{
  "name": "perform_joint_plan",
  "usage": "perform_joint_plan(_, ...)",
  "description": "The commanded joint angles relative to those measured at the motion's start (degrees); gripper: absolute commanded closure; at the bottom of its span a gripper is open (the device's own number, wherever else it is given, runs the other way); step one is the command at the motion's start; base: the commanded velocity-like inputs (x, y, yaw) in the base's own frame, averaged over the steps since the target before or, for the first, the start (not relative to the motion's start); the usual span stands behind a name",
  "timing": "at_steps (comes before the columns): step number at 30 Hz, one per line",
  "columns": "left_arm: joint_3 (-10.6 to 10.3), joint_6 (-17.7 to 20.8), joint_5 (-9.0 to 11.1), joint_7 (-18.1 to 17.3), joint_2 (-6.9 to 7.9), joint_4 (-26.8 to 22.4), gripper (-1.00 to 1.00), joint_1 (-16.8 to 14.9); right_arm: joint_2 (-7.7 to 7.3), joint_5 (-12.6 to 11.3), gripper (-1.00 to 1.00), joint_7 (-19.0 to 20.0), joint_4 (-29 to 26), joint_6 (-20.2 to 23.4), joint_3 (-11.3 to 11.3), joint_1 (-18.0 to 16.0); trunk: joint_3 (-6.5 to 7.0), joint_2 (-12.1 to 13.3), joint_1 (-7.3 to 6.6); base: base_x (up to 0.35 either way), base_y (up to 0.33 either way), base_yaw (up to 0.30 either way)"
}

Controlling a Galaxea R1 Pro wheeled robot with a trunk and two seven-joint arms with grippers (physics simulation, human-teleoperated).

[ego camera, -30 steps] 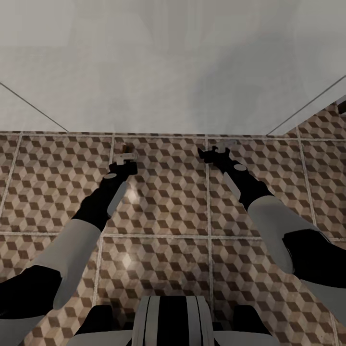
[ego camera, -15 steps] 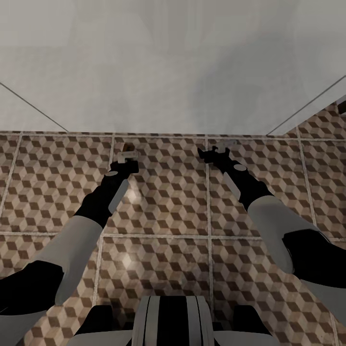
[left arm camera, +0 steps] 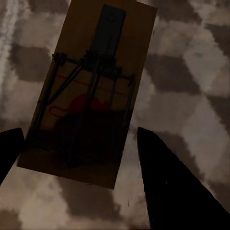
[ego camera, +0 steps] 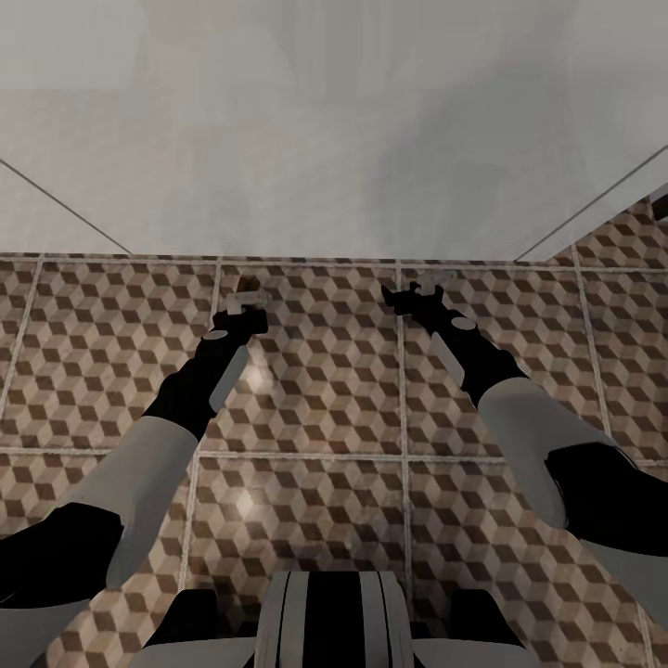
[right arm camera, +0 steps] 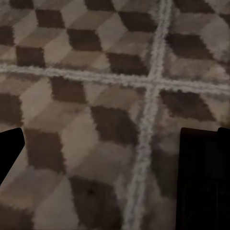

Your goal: Take the four mousetraps from the cabinet in the bathroom and place them on the bathroom floor. Make sure all four end up on the same floor surface, and ensure that at least two of them are either under or directly next to the same bathroom sink.

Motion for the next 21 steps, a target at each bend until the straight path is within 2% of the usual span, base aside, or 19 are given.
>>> perform_joint_plan(1, -0.2, 0.2, 0.6, 0.5, 0.04, -0.1, -1.00, 0.0, -0.03, -0.6, -1.00, 0.1, 0.1, -0.2, 0.2, 0.0, -0.03, 0.0, -0.01, 0.000, 0.000, 0.000)
perform_joint_plan(6, -0.2, -0.2, 0.6, 0.5, -0.02, -0.3, -1.00, 0.0, -0.03, -0.6, -1.00, 0.1, 0.1, -0.2, 0.2, 0.0, -0.03, 0.0, -0.01, 0.000, 0.000, 0.000)
perform_joint_plan(14, -0.4, -3.5, 0.6, 0.5, -0.10, -0.4, -1.00, 0.0, -0.03, -0.6, -1.00, 0.1, 0.1, -0.2, 0.2, 0.0, -0.03, 0.0, -0.01, 0.000, 0.000, 0.000)
perform_joint_plan(21, -0.4, -4.2, 0.6, 0.5, -0.13, -0.5, -1.00, 0.0, -0.03, -0.6, -1.00, 0.1, 0.1, -0.2, 0.2, 0.0, -0.03, 0.0, -0.01, 0.000, 0.000, 0.000)
